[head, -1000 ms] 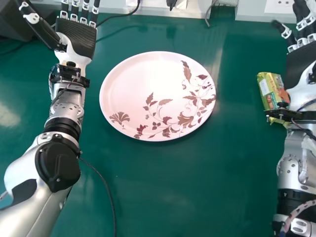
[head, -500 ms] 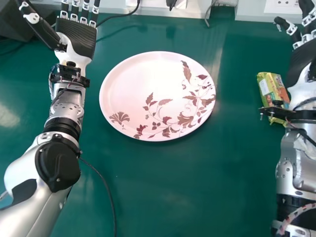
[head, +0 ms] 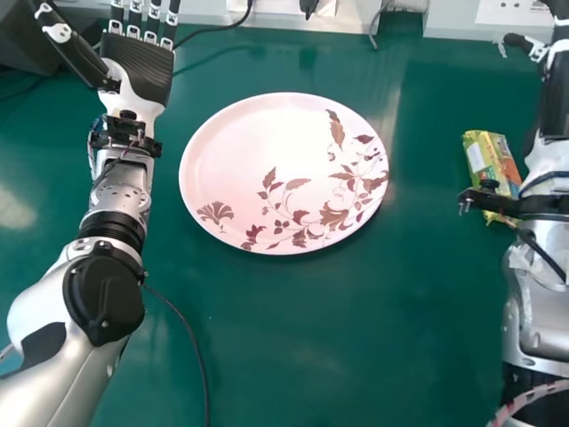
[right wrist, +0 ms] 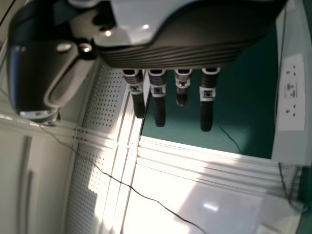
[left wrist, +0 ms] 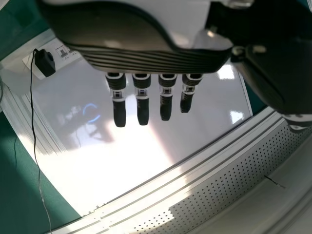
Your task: Pick up biscuit and place it in the plate
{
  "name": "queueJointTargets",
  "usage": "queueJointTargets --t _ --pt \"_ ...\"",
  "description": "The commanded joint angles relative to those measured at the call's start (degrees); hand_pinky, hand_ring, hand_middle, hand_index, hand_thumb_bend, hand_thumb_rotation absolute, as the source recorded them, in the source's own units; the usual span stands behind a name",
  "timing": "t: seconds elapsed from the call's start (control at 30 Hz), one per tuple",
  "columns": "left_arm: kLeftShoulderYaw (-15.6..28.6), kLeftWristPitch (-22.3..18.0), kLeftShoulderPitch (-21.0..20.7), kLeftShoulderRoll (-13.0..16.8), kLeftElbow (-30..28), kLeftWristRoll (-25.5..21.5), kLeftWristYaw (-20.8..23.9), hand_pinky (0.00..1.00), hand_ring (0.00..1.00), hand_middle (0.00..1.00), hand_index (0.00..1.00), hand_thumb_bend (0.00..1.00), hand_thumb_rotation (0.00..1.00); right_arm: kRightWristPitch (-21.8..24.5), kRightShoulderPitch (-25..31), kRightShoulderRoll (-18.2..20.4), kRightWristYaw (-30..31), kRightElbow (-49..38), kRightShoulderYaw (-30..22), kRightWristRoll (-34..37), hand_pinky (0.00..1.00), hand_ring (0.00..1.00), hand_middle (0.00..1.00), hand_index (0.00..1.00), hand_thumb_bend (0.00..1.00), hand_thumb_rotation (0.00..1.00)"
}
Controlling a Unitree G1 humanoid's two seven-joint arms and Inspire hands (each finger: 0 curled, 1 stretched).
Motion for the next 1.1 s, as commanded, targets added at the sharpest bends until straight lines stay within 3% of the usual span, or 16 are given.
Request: queueJointTargets --t 0.0,0.2,0.4,0.93,1.07 --pt "-0.07 0.24 -0.64 0.24 -0.19 -0.17 0.04 0.77 0.88 0.95 1.0 1.0 0.84 1.51 0.84 -0.92 -0.97 -2.17 0.53 -2.48 0.71 0.81 0.87 0.93 0.8 0.65" --pt "0.0 0.34 -0.7 0.4 -0.08 -0.17 0.46 0.86 0.89 0.94 1.0 1.0 0.82 4.19 1.11 -1.01 -3.43 -4.06 1.76 -8.82 0.69 0.8 0.87 0.94 0.82 0.63" --pt "0.0 0.51 -0.71 0.41 -0.13 -0.21 0.48 0.74 0.87 0.94 1.0 1.0 0.83 7.94 1.54 -1.0 -5.32 -6.18 3.23 -15.46 0.69 0.81 0.86 0.93 0.81 0.64" --pt "-0.06 0.29 -0.6 0.44 -0.25 -0.1 0.8 0.72 0.91 0.98 1.0 1.0 0.77 15.23 3.39 -2.94 -3.51 -10.89 6.08 -25.9 0.69 0.79 0.86 0.91 0.83 0.61" --pt "-0.06 0.17 -0.64 0.45 -0.18 -0.06 0.77 0.7 0.88 0.95 1.0 1.0 0.76 18.67 3.42 -3.55 -3.36 -11.87 7.48 -31.19 0.69 0.81 0.87 0.92 0.83 0.61"
